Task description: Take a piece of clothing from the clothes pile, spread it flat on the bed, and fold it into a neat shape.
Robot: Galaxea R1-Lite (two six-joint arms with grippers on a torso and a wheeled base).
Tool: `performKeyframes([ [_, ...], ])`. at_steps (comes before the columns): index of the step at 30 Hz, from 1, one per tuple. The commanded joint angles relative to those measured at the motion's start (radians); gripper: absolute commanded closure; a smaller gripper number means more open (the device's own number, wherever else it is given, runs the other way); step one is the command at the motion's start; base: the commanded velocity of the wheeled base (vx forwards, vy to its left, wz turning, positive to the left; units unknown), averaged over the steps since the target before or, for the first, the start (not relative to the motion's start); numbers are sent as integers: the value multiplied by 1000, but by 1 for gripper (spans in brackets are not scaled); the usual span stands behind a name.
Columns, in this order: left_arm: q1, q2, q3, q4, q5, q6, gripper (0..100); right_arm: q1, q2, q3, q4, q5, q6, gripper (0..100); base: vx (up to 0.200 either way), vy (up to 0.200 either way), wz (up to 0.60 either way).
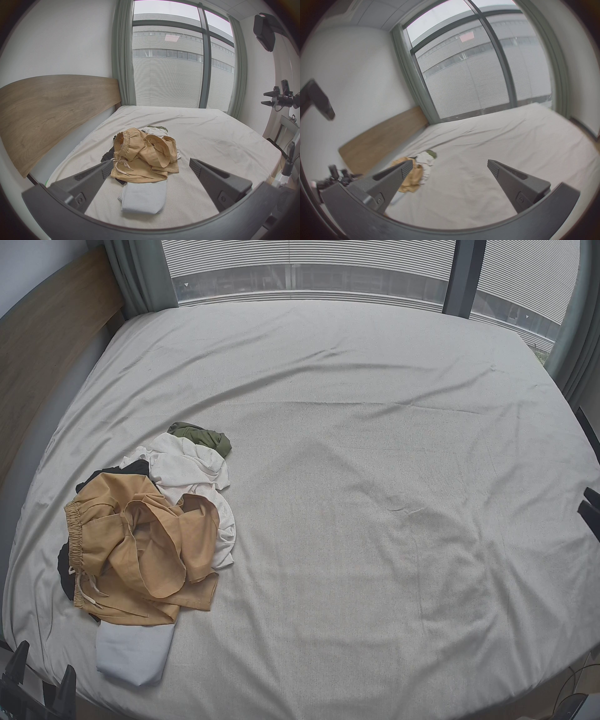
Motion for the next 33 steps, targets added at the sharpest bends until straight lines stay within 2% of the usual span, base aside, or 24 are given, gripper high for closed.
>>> performKeyframes([
  [1, 1, -17, 18, 0, 0, 0, 0, 72, 188, -48, -49, 13, 56, 0, 0, 0, 0],
  [5, 1, -17, 18, 0, 0, -1, 0, 112, 286, -79, -60, 48, 90, 0, 0, 0, 0],
  [6, 1, -17, 18, 0, 0, -1, 0, 142, 343, -99, -61, 62, 96, 0, 0, 0, 0],
  [13, 1, -17, 18, 0, 0, -3, 0, 192, 481, -136, -93, 62, 94, 0, 0, 0, 0],
  [18, 1, -17, 18, 0, 0, -4, 0, 216, 616, -166, -184, 53, 88, 0, 0, 0, 0],
  [23, 1, -17, 18, 0, 0, -3, 0, 233, 691, -203, -188, 53, 88, 0, 0, 0, 0],
  [30, 1, -17, 18, 0, 0, -4, 0, 297, 808, -249, -195, 53, 93, 0, 0, 0, 0],
  [33, 1, -17, 18, 0, 0, -4, 0, 300, 858, -271, -235, 53, 91, 0, 0, 0, 0],
])
